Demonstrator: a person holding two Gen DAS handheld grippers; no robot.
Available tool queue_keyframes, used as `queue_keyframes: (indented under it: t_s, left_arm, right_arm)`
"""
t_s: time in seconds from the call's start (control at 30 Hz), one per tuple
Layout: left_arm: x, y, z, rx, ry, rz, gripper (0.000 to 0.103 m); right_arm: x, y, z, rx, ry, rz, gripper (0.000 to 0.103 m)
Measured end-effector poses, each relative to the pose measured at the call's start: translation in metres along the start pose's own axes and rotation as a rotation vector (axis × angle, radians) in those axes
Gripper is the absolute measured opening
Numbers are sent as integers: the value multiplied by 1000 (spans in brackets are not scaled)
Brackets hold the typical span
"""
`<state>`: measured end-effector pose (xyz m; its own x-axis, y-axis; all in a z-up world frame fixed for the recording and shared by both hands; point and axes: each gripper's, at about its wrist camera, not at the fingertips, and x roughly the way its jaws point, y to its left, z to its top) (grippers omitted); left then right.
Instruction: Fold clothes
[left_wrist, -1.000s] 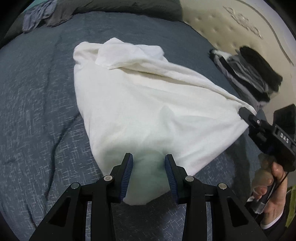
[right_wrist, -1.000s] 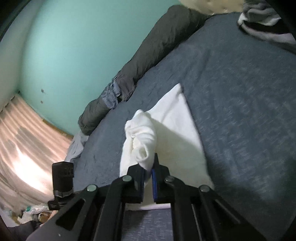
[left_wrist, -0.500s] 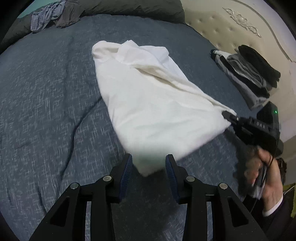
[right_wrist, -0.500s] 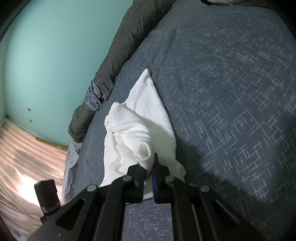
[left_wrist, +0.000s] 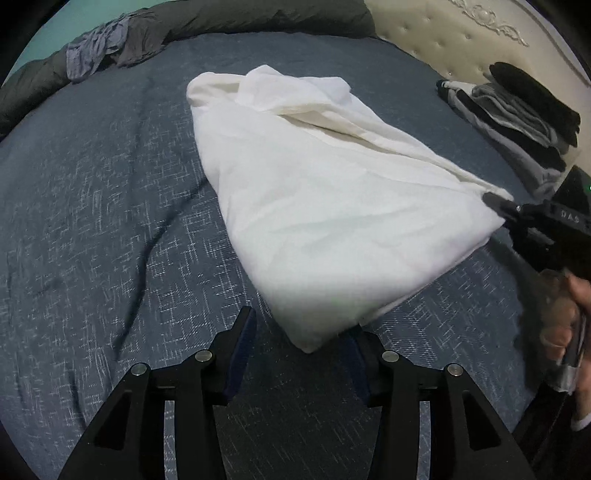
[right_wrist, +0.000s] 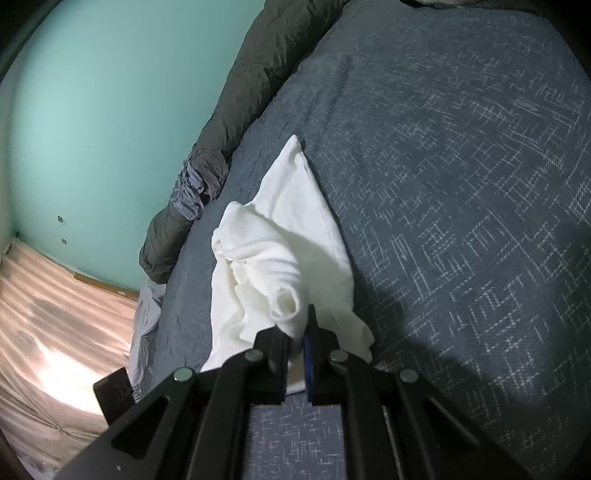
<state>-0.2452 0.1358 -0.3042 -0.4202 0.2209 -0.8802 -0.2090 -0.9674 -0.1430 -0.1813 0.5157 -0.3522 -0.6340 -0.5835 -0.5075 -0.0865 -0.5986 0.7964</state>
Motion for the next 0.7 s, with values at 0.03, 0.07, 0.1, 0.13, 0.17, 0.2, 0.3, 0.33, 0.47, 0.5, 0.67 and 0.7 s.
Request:
queue_keyframes:
  t_s: [0.03,0.07,0.1,0.13,0.17,0.2,0.3,0.33,0.47,0.5,0.67,0.7]
  left_arm:
    - [0,0,1,6,-3,6,49]
    - [-1,2,1,8,-13,13,47]
    - [-2,4,2,9,-22,20,45]
    - [-5,6,2,7,-28,26,40]
    - [-7,8,3,11,-34,34,38]
    - [-10,10,3,14,-40,42,37]
    - [-7,17,1,8,-21,57,37]
    - [-6,20,-1,0,-13,60,37]
    - [-5,24,-1,-11,-11,58,37]
    - [-5,23,0,-6,-12,62,37]
    - [-13,25,1,-20,-22,41,37]
    - [-17,23,0,-22,-28,34,36]
  right_arm:
    - [0,0,0,3,1,2,6]
    - [0,-1,0,4,2,3,6]
    - [0,-1,-1,6,4,5,6]
    - [0,-2,-1,9,6,7,6]
    - [0,-2,-2,13,7,9,6]
    - [0,-2,-2,14,10,8,6]
    - [0,1,-5,-5,17,-16,6]
    - [0,2,-5,-12,20,-25,6]
    - [0,1,-9,-11,24,-44,6]
    - [-1,1,-9,-8,21,-48,6]
    - [-5,-2,-11,2,14,-64,6]
    - [-5,-2,-11,2,13,-65,6]
